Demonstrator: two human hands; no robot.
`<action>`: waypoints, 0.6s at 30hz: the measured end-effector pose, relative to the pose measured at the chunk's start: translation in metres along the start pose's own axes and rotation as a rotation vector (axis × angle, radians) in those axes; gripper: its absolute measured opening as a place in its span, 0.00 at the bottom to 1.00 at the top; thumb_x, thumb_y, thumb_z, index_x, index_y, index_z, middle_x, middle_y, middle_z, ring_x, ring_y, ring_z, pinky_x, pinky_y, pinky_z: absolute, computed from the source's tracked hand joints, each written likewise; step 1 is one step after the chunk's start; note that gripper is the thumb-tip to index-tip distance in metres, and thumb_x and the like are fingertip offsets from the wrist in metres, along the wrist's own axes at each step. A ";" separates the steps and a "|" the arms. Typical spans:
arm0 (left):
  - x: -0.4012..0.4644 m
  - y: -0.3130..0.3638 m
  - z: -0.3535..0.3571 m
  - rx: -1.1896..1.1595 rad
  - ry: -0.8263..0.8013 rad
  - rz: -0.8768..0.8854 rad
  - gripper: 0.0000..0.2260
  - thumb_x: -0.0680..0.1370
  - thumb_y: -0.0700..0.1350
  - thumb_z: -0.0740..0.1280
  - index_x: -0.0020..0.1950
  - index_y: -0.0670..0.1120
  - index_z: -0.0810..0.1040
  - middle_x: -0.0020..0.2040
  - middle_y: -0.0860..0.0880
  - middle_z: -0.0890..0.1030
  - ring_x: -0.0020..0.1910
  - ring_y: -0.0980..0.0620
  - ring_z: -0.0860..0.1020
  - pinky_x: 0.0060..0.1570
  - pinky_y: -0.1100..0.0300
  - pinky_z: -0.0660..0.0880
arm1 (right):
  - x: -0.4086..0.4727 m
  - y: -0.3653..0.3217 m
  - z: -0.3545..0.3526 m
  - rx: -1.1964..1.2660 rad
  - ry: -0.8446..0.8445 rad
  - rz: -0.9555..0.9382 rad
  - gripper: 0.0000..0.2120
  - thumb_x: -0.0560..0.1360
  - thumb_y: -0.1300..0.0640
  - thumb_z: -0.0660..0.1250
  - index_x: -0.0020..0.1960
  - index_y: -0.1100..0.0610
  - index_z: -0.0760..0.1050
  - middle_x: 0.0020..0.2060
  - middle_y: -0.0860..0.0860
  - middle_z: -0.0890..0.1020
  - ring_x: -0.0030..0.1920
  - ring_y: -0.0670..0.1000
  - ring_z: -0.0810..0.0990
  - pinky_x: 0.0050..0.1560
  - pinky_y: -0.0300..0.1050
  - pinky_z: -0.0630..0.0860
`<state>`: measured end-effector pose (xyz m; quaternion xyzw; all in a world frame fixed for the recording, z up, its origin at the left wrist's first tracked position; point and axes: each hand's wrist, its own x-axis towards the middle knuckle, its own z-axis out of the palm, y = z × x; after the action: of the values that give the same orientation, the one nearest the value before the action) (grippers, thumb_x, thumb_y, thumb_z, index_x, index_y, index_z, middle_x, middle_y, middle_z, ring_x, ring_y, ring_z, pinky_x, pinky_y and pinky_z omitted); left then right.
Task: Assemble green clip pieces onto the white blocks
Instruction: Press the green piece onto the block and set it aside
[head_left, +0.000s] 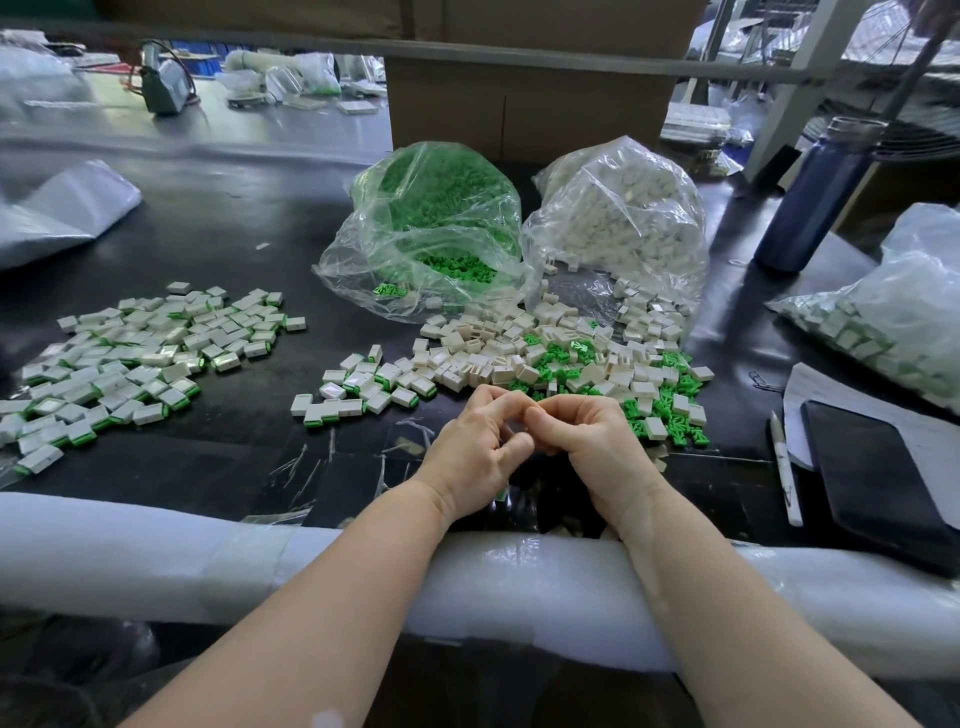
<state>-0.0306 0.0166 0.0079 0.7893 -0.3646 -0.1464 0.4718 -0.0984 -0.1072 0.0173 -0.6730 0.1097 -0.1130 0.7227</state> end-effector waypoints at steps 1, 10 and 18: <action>0.000 0.001 0.000 0.005 -0.004 0.001 0.08 0.69 0.50 0.58 0.43 0.64 0.71 0.49 0.57 0.69 0.44 0.52 0.74 0.53 0.46 0.74 | 0.000 0.000 0.000 -0.006 0.006 0.002 0.06 0.74 0.65 0.67 0.40 0.64 0.80 0.28 0.53 0.81 0.29 0.48 0.78 0.32 0.39 0.75; 0.000 0.002 0.000 0.042 -0.011 -0.003 0.09 0.70 0.51 0.58 0.47 0.58 0.73 0.50 0.54 0.69 0.45 0.49 0.74 0.53 0.46 0.74 | 0.001 0.001 -0.001 -0.019 0.034 0.006 0.06 0.73 0.65 0.68 0.40 0.66 0.80 0.24 0.50 0.79 0.26 0.44 0.76 0.28 0.35 0.73; 0.003 -0.001 -0.001 -0.090 0.091 0.015 0.03 0.78 0.44 0.64 0.50 0.51 0.75 0.48 0.55 0.71 0.46 0.47 0.76 0.53 0.56 0.75 | 0.004 0.003 0.003 -0.068 0.098 -0.058 0.11 0.76 0.55 0.65 0.43 0.62 0.81 0.34 0.56 0.82 0.34 0.49 0.79 0.36 0.38 0.77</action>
<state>-0.0278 0.0154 0.0074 0.7704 -0.3417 -0.1229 0.5240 -0.0941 -0.1054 0.0140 -0.6935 0.1290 -0.1631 0.6897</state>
